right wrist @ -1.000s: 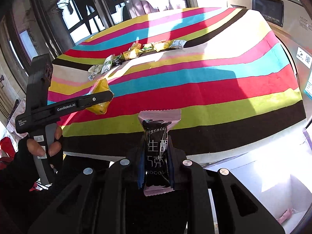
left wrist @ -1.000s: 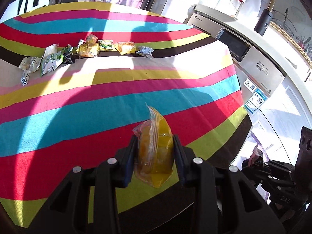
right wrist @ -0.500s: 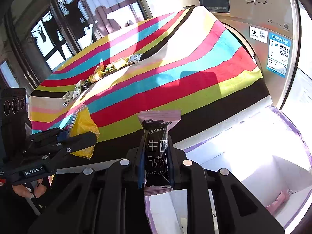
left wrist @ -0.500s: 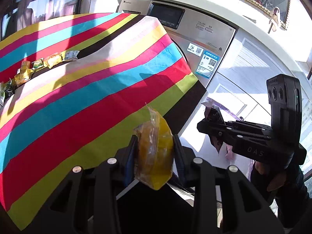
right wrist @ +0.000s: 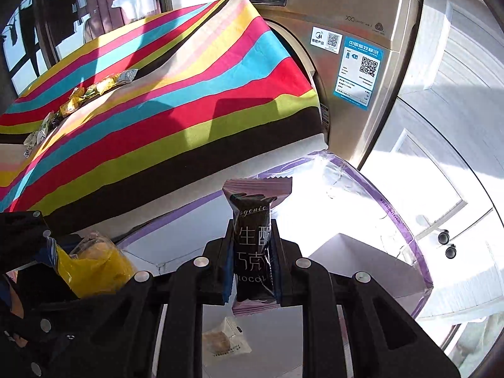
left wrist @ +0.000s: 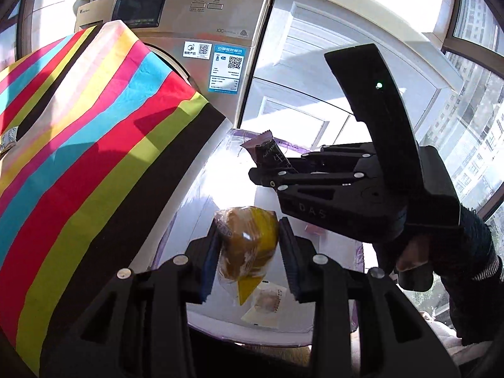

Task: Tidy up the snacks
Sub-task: 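Carry the yellow packet and chocolate bar to the clear bin and release both, then return to the table and grasp the green-and-white packet with the right tool, then grasp the small white box with the left tool, then carry the white box and green packet to the clear bin and release both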

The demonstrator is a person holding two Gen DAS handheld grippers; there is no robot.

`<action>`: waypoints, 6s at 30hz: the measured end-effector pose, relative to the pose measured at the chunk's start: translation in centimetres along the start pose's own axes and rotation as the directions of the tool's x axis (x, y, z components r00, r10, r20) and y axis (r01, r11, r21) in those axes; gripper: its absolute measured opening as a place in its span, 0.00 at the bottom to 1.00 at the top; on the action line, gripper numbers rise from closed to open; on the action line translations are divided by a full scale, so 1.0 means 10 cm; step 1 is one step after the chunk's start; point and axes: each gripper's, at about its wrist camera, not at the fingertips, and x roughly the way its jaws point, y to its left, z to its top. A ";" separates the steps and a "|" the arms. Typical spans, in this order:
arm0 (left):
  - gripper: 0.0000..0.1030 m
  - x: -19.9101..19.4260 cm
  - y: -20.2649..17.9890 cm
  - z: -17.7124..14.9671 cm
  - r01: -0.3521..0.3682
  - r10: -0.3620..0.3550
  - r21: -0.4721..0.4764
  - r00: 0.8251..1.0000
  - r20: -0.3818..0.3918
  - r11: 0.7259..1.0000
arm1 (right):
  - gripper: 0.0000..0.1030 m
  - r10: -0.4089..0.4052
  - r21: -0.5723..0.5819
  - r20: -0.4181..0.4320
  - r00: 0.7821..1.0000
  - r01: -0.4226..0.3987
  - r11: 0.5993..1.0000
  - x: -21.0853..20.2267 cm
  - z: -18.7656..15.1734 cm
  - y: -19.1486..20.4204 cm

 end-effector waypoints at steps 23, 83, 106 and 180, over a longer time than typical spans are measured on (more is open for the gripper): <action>0.98 -2.59 3.31 -1.56 -0.685 0.807 -0.662 0.555 -0.204 0.304 | 0.84 0.351 -0.201 0.021 0.936 -0.340 0.919 0.02 0.25 1.75; 0.56 -2.55 4.44 -1.32 -0.725 0.768 -0.636 0.556 -0.317 0.263 | 0.36 0.547 -0.221 -0.047 0.836 -0.543 0.810 1.06 1.24 3.61; 0.14 -2.73 3.54 -1.90 -0.376 0.677 -0.845 0.735 -0.022 0.380 | 0.36 0.546 -0.171 -0.032 0.837 -0.543 0.822 1.08 1.26 3.52; 0.96 -0.09 0.01 -0.08 -0.008 0.010 -0.045 0.999 0.046 0.999 | 0.74 0.033 0.312 0.035 0.999 -0.043 0.949 0.09 -0.42 -0.39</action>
